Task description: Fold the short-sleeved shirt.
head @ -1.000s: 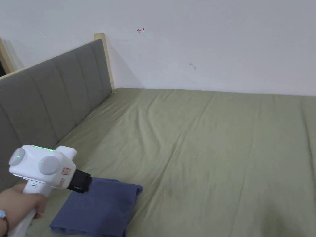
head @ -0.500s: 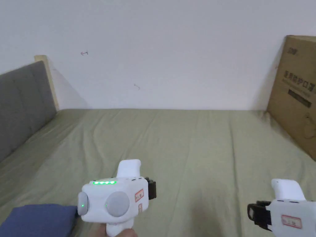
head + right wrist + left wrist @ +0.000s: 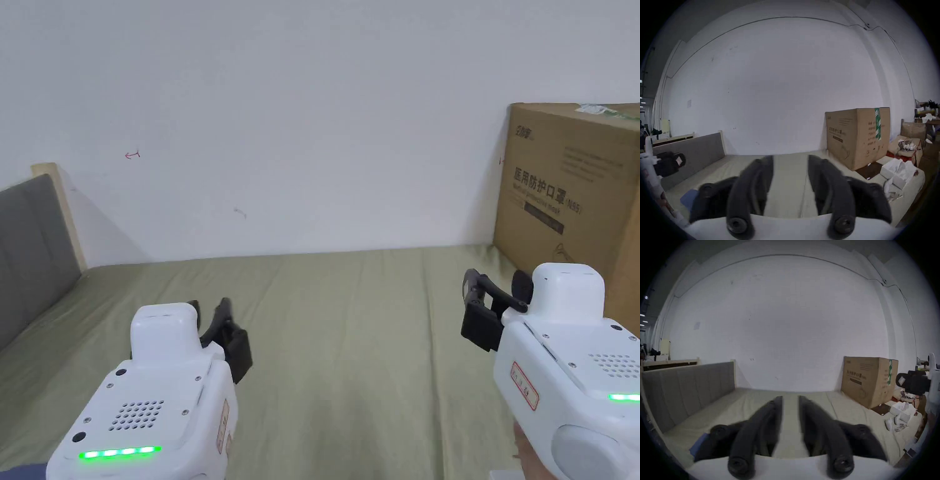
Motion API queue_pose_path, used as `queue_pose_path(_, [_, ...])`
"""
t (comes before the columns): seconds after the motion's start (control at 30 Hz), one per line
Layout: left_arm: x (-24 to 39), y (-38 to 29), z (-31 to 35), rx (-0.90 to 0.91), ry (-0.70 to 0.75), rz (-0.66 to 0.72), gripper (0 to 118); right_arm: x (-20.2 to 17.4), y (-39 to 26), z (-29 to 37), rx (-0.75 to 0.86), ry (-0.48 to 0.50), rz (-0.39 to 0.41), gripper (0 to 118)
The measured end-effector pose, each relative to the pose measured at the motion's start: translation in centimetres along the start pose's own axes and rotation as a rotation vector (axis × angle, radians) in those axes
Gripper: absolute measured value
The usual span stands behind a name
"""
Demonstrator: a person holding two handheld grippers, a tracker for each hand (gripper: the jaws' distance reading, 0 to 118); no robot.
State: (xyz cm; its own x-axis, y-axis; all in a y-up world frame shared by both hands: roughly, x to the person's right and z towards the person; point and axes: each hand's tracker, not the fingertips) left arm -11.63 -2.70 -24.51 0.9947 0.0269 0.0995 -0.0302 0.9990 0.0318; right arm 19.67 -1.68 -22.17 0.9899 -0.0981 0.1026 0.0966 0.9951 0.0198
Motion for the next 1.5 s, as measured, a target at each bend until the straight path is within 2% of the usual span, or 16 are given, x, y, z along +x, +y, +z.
queue_pose_path(0.03, [0.0, 0.2, -0.1, 0.004, 0.005, -0.016, 109, -0.1, 0.1, 0.1, 0.006, -0.009, 0.002, 63])
queue_pose_path(0.07, [0.0, 0.3, -0.2, -0.002, 0.009, -0.030, 118, -0.1, 0.1, 0.2, 0.008, -0.015, 0.009, 82])
queue_pose_path(0.1, [0.0, 0.3, -0.3, -0.010, 0.008, -0.034, 118, -0.3, 0.1, 0.3, 0.008, -0.025, 0.019, 94])
queue_pose_path(0.13, [0.1, 0.7, 0.6, 0.002, 0.000, -0.037, 118, -0.3, 0.2, 0.4, 0.007, -0.026, 0.023, 100])
queue_pose_path(0.17, [0.1, 1.0, 0.7, 0.001, 0.004, -0.032, 118, -0.2, 0.1, 0.6, 0.014, -0.021, 0.021, 100])
queue_pose_path(0.2, [0.0, 1.3, 0.9, 0.005, -0.005, -0.030, 118, -0.2, 0.1, 0.9, 0.023, -0.018, 0.019, 114])
queue_pose_path(0.23, [0.1, 1.6, 1.0, -0.002, -0.008, -0.029, 118, -0.3, 0.1, 1.2, 0.036, -0.022, 0.024, 118])
queue_pose_path(0.43, [0.4, 0.7, 1.1, -0.017, 0.008, 0.010, 118, -1.0, 0.4, 1.9, 0.045, -0.020, 0.072, 118])
queue_pose_path(0.6, [0.4, 1.0, 1.4, -0.009, -0.007, -0.030, 118, -1.2, 0.2, 2.3, 0.055, -0.031, 0.077, 118])
queue_pose_path(0.93, [-0.4, 1.3, 1.7, -0.012, -0.083, 0.059, 118, -1.6, 0.3, 2.0, 0.031, -0.009, 0.083, 118])
queue_pose_path(1.03, [-0.1, 1.2, 1.4, -0.023, -0.043, 0.026, 118, -1.6, 0.1, 2.0, 0.020, -0.012, 0.080, 118])
queue_pose_path(1.5, [0.0, 0.8, 0.7, -0.048, -0.061, 0.049, 118, -2.4, -0.1, 1.5, -0.004, 0.012, 0.112, 118])
